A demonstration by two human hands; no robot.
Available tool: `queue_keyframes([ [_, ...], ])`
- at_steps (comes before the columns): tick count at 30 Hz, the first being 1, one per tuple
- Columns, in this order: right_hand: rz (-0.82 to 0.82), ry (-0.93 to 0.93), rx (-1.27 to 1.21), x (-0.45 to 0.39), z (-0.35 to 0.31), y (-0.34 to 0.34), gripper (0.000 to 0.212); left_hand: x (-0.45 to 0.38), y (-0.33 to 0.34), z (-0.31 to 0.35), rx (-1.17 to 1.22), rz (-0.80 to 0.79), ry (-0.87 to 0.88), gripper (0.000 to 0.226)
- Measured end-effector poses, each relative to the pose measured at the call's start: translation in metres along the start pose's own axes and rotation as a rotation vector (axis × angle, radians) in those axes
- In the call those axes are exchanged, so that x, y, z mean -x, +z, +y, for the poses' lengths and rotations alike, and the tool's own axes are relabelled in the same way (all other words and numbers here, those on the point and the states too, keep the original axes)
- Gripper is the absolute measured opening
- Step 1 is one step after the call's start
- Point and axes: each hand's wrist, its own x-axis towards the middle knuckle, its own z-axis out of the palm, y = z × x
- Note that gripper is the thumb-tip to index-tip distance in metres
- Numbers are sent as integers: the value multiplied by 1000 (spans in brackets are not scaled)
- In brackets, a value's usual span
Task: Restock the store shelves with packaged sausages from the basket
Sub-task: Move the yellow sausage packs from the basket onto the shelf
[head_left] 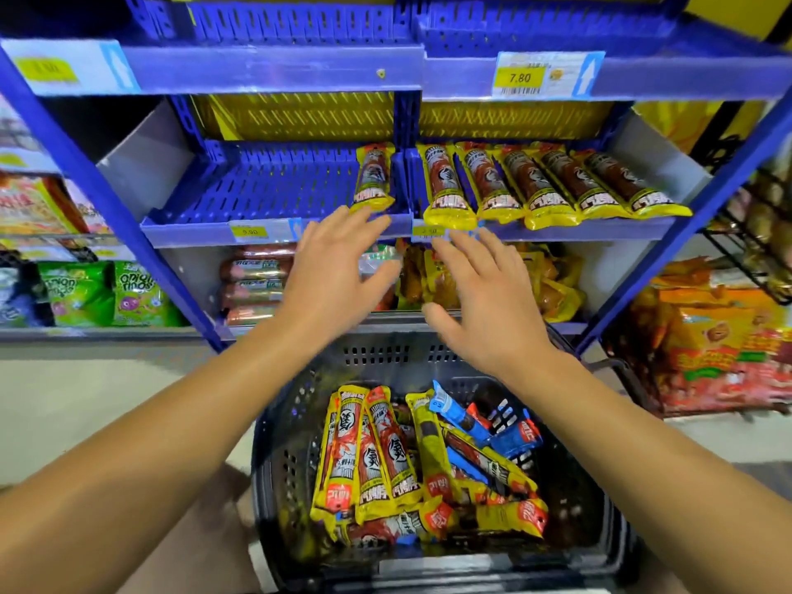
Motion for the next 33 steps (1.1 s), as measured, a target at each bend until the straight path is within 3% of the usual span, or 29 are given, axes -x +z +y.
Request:
queue_keyframes([
  [10, -311, 43, -7, 100, 9, 63, 76, 120, 80, -25, -13, -284, -128, 62],
  [17, -530, 96, -20, 136, 35, 125, 80, 159, 125, -50, -30, -483, -289, 67],
  [24, -757, 255, -164, 135, 43, 189, 79, 165, 153, -62, -99, -612, -231, 60],
  [33, -878, 349, -336, 107, -1, 265, 73, 173, 165, -83, 27, -575, -423, 69],
])
